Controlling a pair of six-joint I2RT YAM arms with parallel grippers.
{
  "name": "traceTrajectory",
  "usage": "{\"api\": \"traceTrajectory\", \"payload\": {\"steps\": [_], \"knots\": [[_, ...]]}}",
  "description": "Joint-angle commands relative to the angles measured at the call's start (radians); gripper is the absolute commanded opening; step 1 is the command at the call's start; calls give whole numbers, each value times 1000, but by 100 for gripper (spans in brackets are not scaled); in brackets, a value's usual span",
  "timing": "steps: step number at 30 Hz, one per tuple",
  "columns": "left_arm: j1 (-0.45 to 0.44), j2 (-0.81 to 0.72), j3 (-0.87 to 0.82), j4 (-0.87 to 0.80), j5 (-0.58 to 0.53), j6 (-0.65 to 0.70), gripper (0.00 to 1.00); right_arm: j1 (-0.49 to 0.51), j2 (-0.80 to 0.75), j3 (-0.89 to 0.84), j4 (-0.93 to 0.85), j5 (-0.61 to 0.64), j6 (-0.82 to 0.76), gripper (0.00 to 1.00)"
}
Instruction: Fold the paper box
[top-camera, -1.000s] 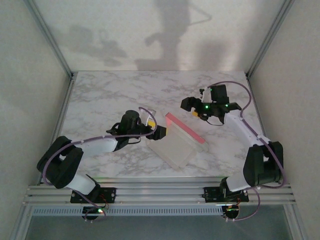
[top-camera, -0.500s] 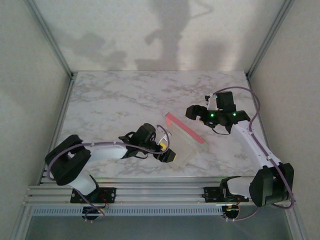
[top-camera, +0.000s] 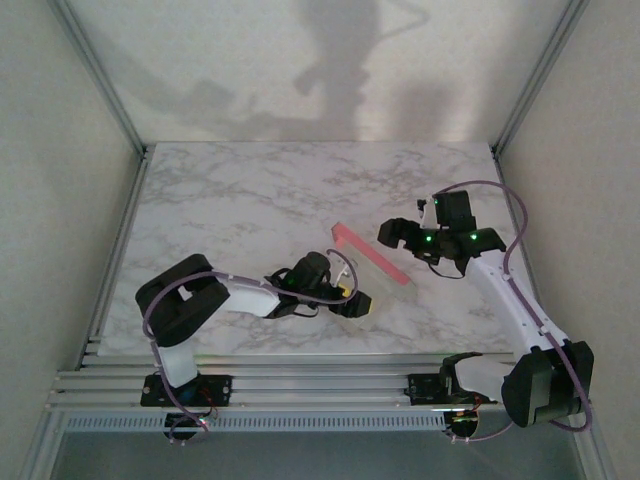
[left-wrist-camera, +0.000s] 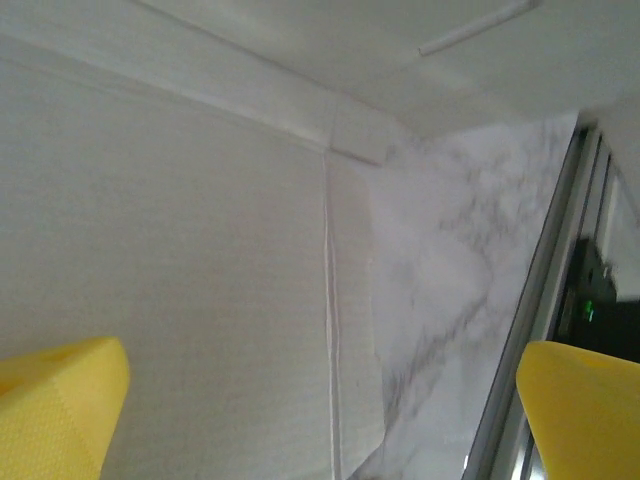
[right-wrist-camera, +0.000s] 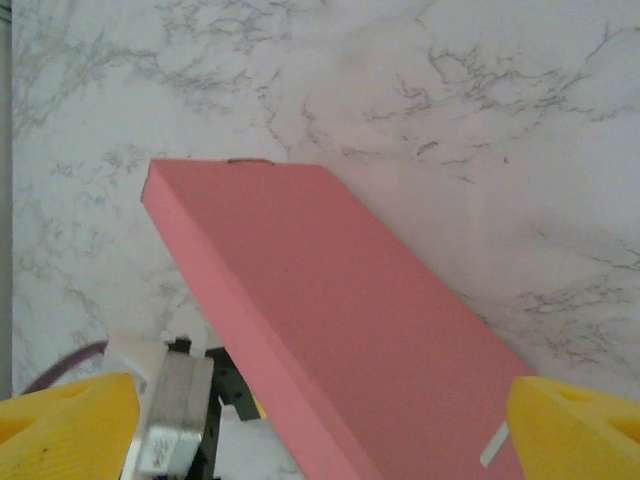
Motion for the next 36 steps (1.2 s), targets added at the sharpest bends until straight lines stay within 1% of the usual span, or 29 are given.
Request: {"api": "traceTrajectory", "payload": {"steps": [1, 7, 12, 15, 18, 22, 25, 31, 36], "knots": [[25, 47, 6, 86, -125, -139, 99, -4, -3, 41, -24, 22, -13, 94], [69, 58, -14, 162, -282, -286, 99, 0, 13, 91, -38, 34, -19, 93], [109, 71, -57, 243, -357, -387, 99, 40, 59, 159, -50, 39, -14, 88], [115, 74, -59, 280, -344, -385, 99, 86, 81, 194, -68, 40, 18, 83], [116, 72, -52, 281, -330, -368, 99, 124, 89, 195, -69, 3, 72, 79], [117, 73, -53, 279, -324, -357, 99, 173, 88, 163, -83, 16, 132, 72], [118, 73, -51, 279, -317, -352, 99, 204, 89, 140, -96, 53, 159, 67], [117, 69, -61, 280, -322, -346, 99, 230, 98, 101, -87, 99, 214, 59], [117, 69, -65, 284, -325, -347, 99, 240, 94, 78, -104, 138, 242, 58]]}}
